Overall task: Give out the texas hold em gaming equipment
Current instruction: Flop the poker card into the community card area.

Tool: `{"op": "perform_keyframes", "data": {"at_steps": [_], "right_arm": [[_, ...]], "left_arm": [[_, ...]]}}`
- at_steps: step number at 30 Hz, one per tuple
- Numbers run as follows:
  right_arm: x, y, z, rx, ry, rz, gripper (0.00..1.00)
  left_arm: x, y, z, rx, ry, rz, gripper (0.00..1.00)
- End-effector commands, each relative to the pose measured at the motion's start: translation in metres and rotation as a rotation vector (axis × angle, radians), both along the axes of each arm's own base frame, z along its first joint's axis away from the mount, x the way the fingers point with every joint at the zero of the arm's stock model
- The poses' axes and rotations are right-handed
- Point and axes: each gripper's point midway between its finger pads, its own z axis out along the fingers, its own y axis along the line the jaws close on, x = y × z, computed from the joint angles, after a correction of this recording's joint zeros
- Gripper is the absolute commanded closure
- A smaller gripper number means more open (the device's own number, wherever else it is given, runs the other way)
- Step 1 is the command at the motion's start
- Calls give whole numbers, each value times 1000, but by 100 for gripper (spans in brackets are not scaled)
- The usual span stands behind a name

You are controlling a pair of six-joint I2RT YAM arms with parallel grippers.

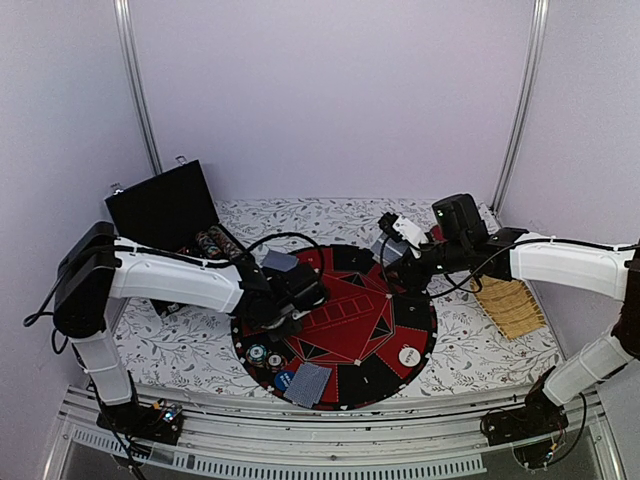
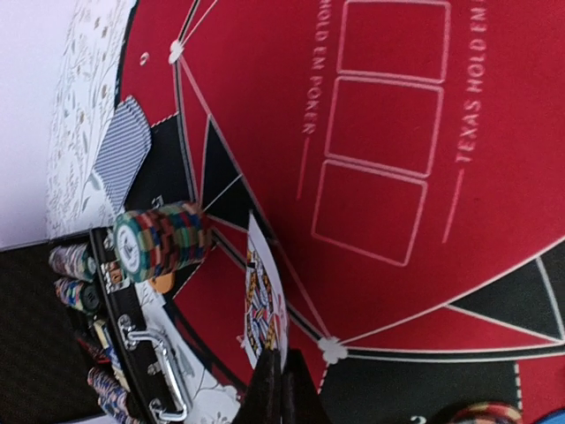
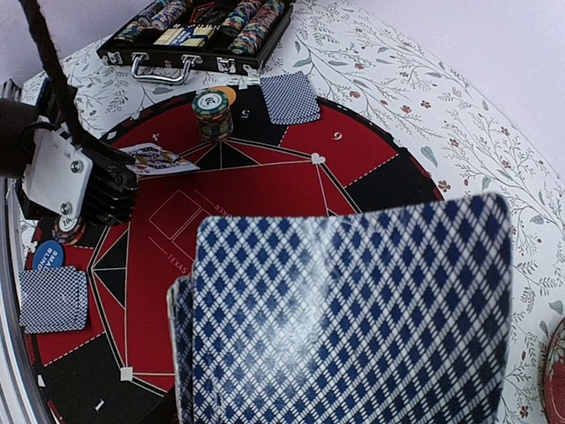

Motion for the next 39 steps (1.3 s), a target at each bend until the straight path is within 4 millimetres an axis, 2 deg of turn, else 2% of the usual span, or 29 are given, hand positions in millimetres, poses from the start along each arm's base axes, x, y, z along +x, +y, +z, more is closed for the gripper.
{"op": "perform_keyframes", "data": {"at_steps": [1,5,10,18,24,27,33,35,39], "right_arm": [[-1,0,16,41,-26,2,50],[0,0,17,43,-27,1,49],[-2,0,17,42,-25,5,49],[-3,0,17,42,-22,9,49],[-3,0,17,44,-20,11,49],[-3,0,17,43,-20,9,49],[-3,0,15,37,-16,11,49],[-3,0,16,39,-17,10,49],[-3,0,15,35,-19,11,49]], "left_arm": [[-8,-18,-12,-49,46,-76,100],[-17,-22,-33,-45,116,-96,100],[-24,-34,-42,-91,172,-128,100],[-24,-19,-60,-39,228,-87,100],[-20,-22,-62,-73,250,-42,100],[-21,-20,-75,-57,280,-18,100],[-22,-17,-78,-57,297,-1,100],[-24,-19,-76,-72,310,-3,95],[-31,-25,-73,-110,348,-28,74]]}}
